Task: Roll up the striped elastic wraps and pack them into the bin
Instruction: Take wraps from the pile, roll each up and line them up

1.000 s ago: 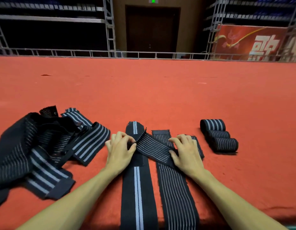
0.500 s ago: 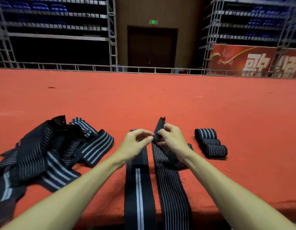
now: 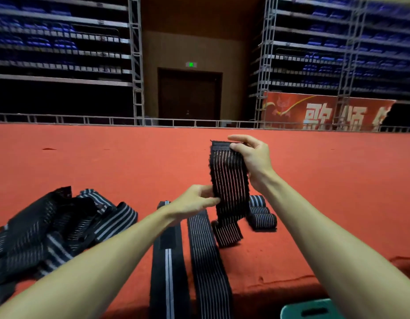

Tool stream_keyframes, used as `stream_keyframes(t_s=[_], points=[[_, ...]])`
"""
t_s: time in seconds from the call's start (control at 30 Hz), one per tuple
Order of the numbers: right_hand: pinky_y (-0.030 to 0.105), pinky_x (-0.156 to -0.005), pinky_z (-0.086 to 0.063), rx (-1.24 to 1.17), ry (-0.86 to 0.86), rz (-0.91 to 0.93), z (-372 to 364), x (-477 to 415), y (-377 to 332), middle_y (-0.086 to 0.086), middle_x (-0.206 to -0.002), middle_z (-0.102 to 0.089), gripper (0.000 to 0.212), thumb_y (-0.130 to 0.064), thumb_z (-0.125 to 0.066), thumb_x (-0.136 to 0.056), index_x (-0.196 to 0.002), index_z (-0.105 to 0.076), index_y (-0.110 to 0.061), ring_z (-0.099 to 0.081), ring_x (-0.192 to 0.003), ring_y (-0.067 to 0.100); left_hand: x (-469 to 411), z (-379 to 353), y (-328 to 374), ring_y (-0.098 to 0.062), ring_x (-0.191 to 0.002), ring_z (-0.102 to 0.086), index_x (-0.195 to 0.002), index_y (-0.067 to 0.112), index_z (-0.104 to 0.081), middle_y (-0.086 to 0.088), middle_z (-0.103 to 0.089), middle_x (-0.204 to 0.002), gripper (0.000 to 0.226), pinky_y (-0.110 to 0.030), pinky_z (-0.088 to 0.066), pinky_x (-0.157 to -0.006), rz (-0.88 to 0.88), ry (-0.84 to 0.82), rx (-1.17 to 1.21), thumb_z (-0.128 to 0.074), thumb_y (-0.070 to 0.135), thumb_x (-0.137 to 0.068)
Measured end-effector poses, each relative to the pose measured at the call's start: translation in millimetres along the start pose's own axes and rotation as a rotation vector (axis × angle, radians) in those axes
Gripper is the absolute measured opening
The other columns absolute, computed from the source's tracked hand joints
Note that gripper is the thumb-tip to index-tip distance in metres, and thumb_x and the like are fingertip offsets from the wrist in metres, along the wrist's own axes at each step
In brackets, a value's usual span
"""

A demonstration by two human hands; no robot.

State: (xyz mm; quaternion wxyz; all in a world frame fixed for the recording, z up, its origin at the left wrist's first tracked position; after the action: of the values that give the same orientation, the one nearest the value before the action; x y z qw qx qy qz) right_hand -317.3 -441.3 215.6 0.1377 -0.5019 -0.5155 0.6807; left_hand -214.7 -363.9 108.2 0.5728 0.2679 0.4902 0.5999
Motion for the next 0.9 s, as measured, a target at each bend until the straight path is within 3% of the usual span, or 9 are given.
stream_keyframes(t_s=[0.07,0.17,0.3,0.4,0.5,0.6,0.7,0.8,0.9], points=[[0.025,-0.070,-0.052,-0.021,0.019,0.018,12,-6,-6,0.000,-0.082,-0.068,0.018,0.000,-0.063,-0.085,-0.095,-0.071,-0.012,-0.062,-0.073,0.010,5,-7,10,-0.007,-0.081,-0.067,-0.110,0.014,-0.066,0.008,-0.073,-0.092,0.020,-0.019,-0.051,-0.071,-0.003,-0.036,0.064,-0.054,0.006,-0.095],[0.025,-0.069,-0.053,0.009,0.040,0.032,25,-13,-7,0.002,-0.083,-0.067,0.016,-0.002,-0.065,-0.086,-0.098,-0.069,-0.011,-0.062,-0.072,0.011,11,-25,28,-0.015,-0.065,-0.064,-0.117,-0.005,-0.058,-0.007,-0.069,-0.084,0.026,-0.028,-0.054,-0.063,-0.001,-0.125,0.185,-0.055,0.008,-0.095],[0.020,-0.068,-0.053,0.107,0.045,0.024,38,-23,7,0.000,-0.085,-0.066,0.015,-0.005,-0.066,-0.086,-0.100,-0.068,-0.011,-0.062,-0.074,0.009,8,-42,31,-0.019,-0.064,-0.065,-0.122,-0.005,-0.054,-0.008,-0.069,-0.079,0.030,-0.034,-0.058,-0.071,0.024,-0.183,0.265,-0.055,0.006,-0.094],[0.015,-0.068,-0.049,0.313,-0.051,-0.021,37,-25,45,0.002,-0.085,-0.065,0.015,-0.004,-0.069,-0.084,-0.099,-0.068,-0.006,-0.059,-0.073,0.006,2,-58,-2,-0.022,-0.067,-0.066,-0.118,-0.002,-0.058,-0.006,-0.068,-0.079,0.026,-0.033,-0.057,-0.070,0.106,-0.197,0.245,-0.056,0.007,-0.094],[0.027,-0.073,-0.050,0.526,-0.139,-0.111,38,-21,104,0.000,-0.080,-0.066,0.010,-0.008,-0.073,-0.081,-0.089,-0.069,-0.012,-0.060,-0.077,0.011,-4,-70,-55,-0.011,-0.065,-0.060,-0.098,0.006,-0.063,0.004,-0.063,-0.071,0.009,-0.027,-0.049,-0.068,0.180,-0.156,0.077,-0.056,0.010,-0.095],[0.021,-0.066,-0.045,0.656,-0.216,-0.173,37,-17,156,-0.003,-0.079,-0.067,0.011,-0.011,-0.076,-0.079,-0.083,-0.067,-0.016,-0.059,-0.076,0.010,-12,-66,-106,-0.009,-0.066,-0.054,-0.082,0.006,-0.062,0.002,-0.059,-0.071,0.014,-0.027,-0.042,-0.069,0.244,-0.099,-0.133,-0.059,0.015,-0.093],[0.023,-0.073,-0.046,0.693,-0.223,-0.210,35,-24,191,0.002,-0.087,-0.071,0.011,-0.012,-0.077,-0.078,-0.082,-0.069,-0.018,-0.063,-0.083,0.014,-23,-53,-136,-0.009,-0.064,-0.051,-0.071,0.015,-0.052,0.003,-0.058,-0.069,0.023,-0.028,-0.040,-0.070,0.256,-0.015,-0.315,-0.067,0.022,-0.087],[0.019,-0.068,-0.039,0.758,-0.206,-0.215,32,-38,220,0.003,-0.089,-0.073,0.009,-0.017,-0.078,-0.078,-0.083,-0.071,-0.020,-0.065,-0.086,0.014,-33,-47,-152,-0.001,-0.066,-0.054,-0.079,0.028,-0.047,0.012,-0.061,-0.069,0.025,-0.032,-0.041,-0.084,0.254,0.024,-0.438,-0.072,0.028,-0.083],[0.019,-0.072,-0.040,0.800,-0.167,-0.221,27,-52,249,0.005,-0.091,-0.073,0.008,-0.018,-0.077,-0.079,-0.085,-0.073,-0.015,-0.065,-0.090,0.015,-46,-40,-163,-0.006,-0.082,-0.055,-0.104,0.026,-0.045,0.011,-0.063,-0.084,0.029,-0.035,-0.032,-0.097,0.244,0.091,-0.490,-0.067,0.034,-0.085]])
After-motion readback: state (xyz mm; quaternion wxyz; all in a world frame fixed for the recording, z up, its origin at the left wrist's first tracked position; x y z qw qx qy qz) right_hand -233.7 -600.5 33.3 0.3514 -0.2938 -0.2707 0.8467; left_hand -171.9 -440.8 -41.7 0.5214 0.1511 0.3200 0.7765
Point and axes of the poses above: each hand's wrist, its own x-axis away from the middle knuckle, its own z-axis out of the back of the hand, y = z × x, the point moved 9 cm from there along -x, towards the middle knuckle
